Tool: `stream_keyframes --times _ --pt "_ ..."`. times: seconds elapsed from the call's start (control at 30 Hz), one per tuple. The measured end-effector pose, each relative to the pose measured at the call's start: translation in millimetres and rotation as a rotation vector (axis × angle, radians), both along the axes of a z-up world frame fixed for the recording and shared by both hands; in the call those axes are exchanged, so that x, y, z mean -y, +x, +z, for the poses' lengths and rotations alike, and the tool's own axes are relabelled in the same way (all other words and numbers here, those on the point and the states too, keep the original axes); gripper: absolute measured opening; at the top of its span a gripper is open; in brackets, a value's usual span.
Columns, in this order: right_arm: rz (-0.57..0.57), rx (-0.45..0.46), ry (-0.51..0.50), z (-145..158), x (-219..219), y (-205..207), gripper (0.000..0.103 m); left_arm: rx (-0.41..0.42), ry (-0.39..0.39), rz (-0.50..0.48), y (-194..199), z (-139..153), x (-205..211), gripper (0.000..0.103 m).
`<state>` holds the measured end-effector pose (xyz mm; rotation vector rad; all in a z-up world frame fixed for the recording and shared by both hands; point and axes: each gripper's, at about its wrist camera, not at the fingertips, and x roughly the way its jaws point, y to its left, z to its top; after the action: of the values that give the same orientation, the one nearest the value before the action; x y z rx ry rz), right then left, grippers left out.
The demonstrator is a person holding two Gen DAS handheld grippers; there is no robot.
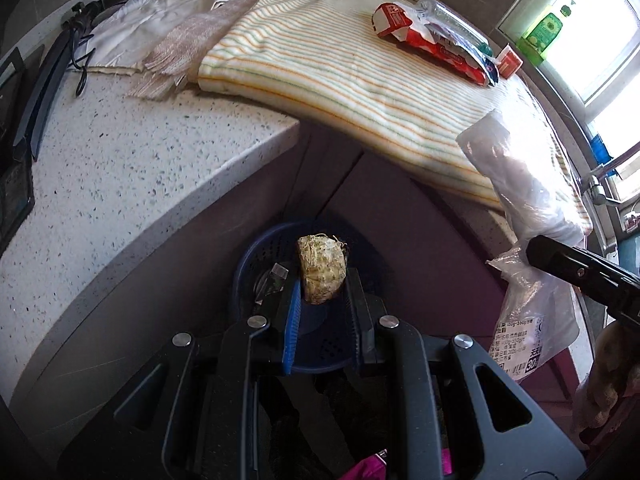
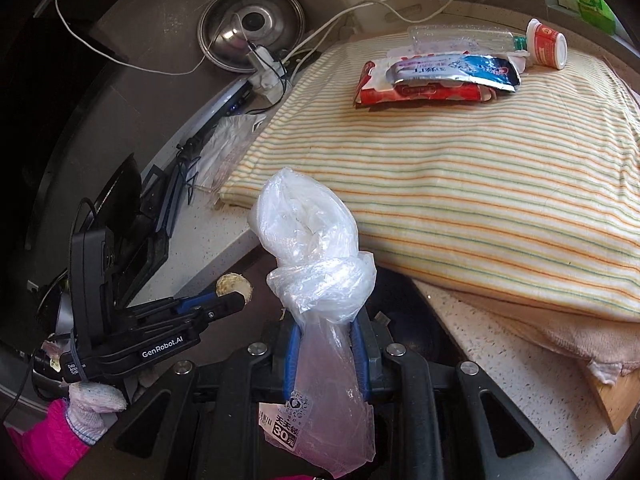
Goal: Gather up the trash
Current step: 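Lower the nut and plastic bag down over the blue basket with both tools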
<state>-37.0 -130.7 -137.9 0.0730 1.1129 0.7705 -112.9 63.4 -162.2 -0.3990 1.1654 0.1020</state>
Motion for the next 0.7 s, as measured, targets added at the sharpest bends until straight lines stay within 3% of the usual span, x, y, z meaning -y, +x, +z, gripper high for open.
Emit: stream_keyframes --times 0.7 --pt "-0.001 -0.078 -0.153 -84 -22 -11 0.023 -0.166 -0.007 -0.068 -3 -82 15 0.019"
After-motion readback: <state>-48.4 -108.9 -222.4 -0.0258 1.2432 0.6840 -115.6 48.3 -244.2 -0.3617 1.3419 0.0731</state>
